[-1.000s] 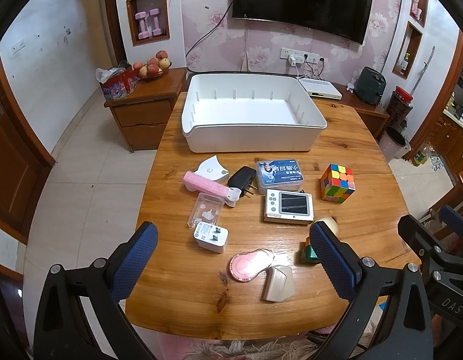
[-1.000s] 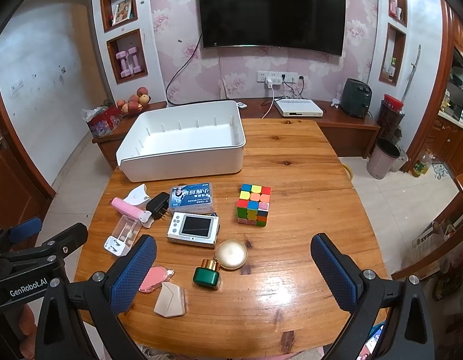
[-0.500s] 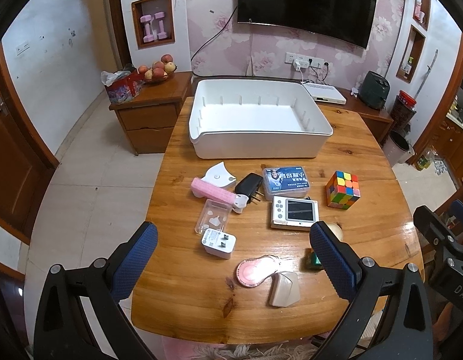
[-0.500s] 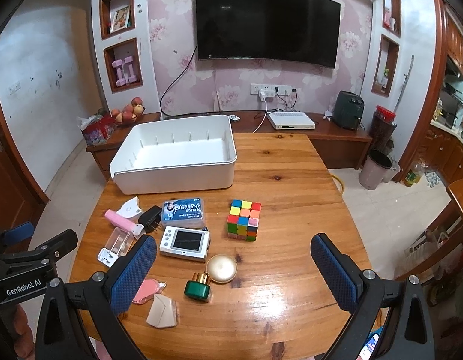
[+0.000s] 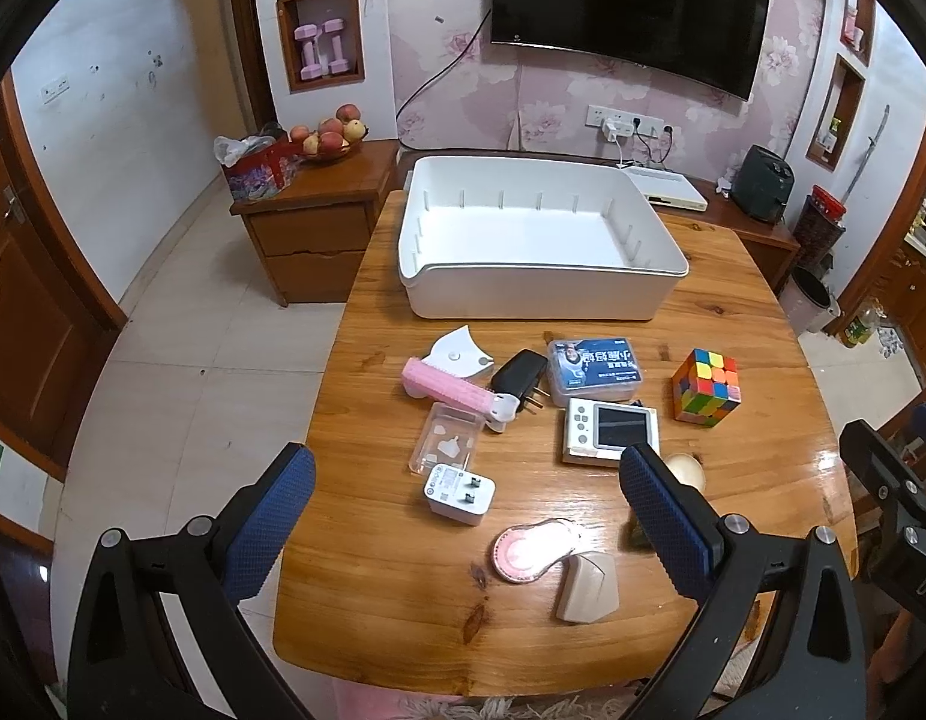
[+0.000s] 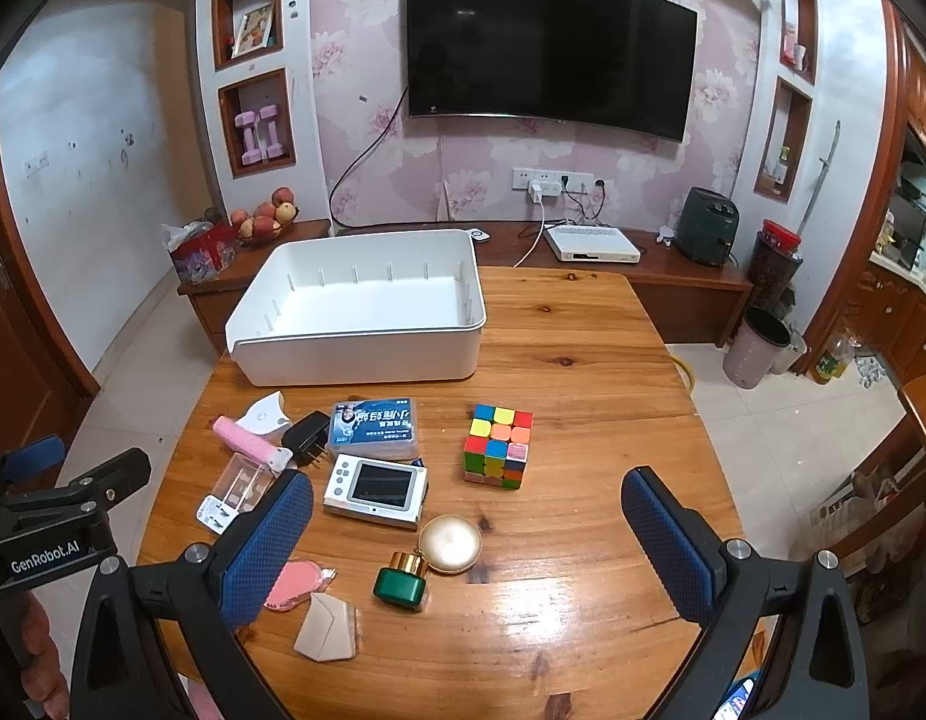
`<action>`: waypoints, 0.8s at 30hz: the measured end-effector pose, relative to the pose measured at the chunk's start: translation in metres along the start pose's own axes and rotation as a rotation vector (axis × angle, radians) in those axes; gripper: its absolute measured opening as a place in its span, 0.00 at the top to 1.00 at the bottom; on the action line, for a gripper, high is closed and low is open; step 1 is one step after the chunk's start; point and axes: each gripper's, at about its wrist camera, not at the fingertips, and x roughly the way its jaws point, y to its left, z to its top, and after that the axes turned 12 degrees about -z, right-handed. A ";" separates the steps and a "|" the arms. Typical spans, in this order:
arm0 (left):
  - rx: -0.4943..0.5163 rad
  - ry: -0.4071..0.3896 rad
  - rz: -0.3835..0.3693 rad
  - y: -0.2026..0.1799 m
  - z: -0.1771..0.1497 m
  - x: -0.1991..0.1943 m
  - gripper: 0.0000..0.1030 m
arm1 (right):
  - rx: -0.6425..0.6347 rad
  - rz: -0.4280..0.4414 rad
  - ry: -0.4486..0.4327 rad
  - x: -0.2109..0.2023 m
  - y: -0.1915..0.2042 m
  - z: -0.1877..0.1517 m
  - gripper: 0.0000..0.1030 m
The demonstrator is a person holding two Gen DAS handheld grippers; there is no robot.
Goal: Organize rigid objects
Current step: 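Grasp the green perfume bottle with the right tool while the left tool grasps the white charger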
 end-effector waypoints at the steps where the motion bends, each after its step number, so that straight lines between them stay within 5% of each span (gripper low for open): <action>1: 0.002 0.001 0.003 0.001 0.000 0.000 0.02 | -0.002 -0.001 0.001 0.001 0.001 0.000 0.00; 7: 0.028 0.002 0.051 0.015 0.007 0.009 0.02 | -0.042 -0.009 0.032 0.015 0.010 -0.002 0.00; 13: -0.008 0.049 0.099 0.044 0.010 0.034 0.02 | -0.027 0.062 0.170 0.053 0.012 -0.009 0.00; 18: -0.056 0.125 0.033 0.065 0.002 0.059 0.02 | 0.037 0.119 0.292 0.086 0.009 -0.020 0.00; 24: -0.053 0.196 -0.064 0.072 -0.022 0.087 0.02 | 0.047 0.141 0.329 0.113 0.017 -0.040 0.09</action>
